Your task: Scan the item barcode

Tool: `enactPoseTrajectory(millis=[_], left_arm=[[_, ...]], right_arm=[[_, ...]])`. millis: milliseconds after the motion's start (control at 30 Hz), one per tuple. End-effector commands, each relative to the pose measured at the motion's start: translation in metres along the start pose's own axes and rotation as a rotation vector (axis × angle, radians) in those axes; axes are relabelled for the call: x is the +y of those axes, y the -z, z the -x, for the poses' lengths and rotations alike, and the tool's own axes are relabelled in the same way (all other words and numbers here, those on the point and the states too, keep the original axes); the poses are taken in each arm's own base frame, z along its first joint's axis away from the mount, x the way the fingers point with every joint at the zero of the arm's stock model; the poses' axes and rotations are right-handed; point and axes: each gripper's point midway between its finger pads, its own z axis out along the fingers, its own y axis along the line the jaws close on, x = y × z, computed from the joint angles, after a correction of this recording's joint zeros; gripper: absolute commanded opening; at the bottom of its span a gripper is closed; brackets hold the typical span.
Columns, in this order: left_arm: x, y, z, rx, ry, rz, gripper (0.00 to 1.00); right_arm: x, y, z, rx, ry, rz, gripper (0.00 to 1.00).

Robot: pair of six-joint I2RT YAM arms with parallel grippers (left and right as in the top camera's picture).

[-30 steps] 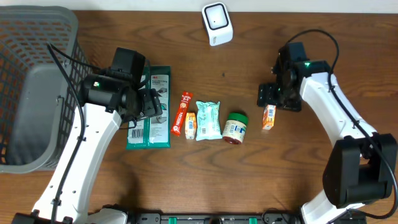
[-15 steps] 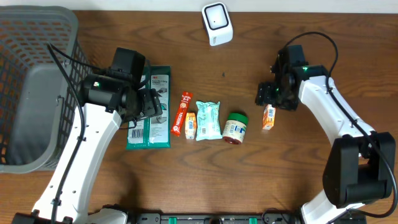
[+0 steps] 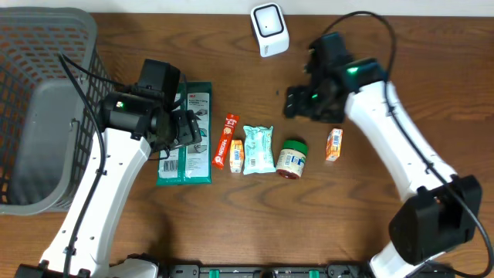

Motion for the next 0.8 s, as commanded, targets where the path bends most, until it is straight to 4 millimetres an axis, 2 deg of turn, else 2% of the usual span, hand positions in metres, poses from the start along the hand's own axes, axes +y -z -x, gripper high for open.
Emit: enactPoseTrajectory(millis=[0,167,233,433,567,767], left_arm=[[0.001,0.001,-0.001,-0.003,-0.006,0.004,0.84],[0.001,0.001,-0.001,-0.003,-0.006,0.004,0.84],[0.001,0.001,-0.001,-0.003,-0.006,0.004,0.85],[0.001,0.001,-0.001,-0.003,-0.006,0.004,0.85],[0.001,0.001,-0.001,-0.003,-0.006,0.004,0.85],[0.001,0.001,-0.001,-0.003,-0.006,0.004,0.85]], right_arm=[[-0.005,-0.006,-0.006,-0.042,-0.053,-0.111,0.87],[-0.003,-0.027,-0.021,-0.027,-0.109,-0.120,0.89],[-0.008,-0.038,-0.030,-0.014,-0.136,-0.135,0.89],[-0.017,-0.060,-0.038,-0.016,-0.166,-0.137,0.89],[-0.031,-0.081,-0.054,-0.003,-0.210,-0.164,0.89],[-0.037,-0.096,-0.060,-0.014,-0.209,-0.155,0.86]])
